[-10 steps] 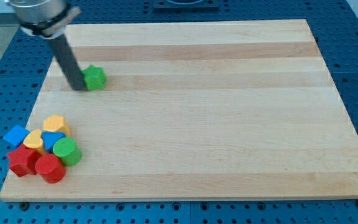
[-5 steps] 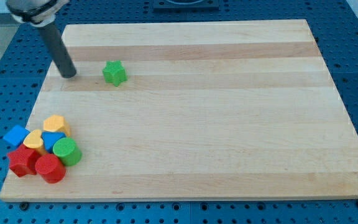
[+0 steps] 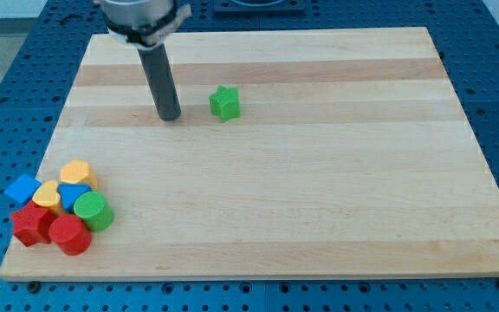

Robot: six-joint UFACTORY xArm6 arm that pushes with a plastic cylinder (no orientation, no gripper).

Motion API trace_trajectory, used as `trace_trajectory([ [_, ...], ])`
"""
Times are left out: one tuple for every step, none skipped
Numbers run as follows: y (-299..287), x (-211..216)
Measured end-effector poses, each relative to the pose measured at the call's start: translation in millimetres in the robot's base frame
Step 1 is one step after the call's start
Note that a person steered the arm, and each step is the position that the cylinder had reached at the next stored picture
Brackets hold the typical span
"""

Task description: Push the green star to the center of the board

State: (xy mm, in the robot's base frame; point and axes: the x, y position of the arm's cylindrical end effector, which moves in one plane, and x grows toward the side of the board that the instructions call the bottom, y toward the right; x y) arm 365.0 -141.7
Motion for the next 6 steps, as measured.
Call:
trace_trajectory([
  [23.5, -48.8],
  [65.3, -41.3],
  [71.9, -2.4],
  [78.3, 34.6],
  [102.7, 70.8],
  [132.5, 94.7],
])
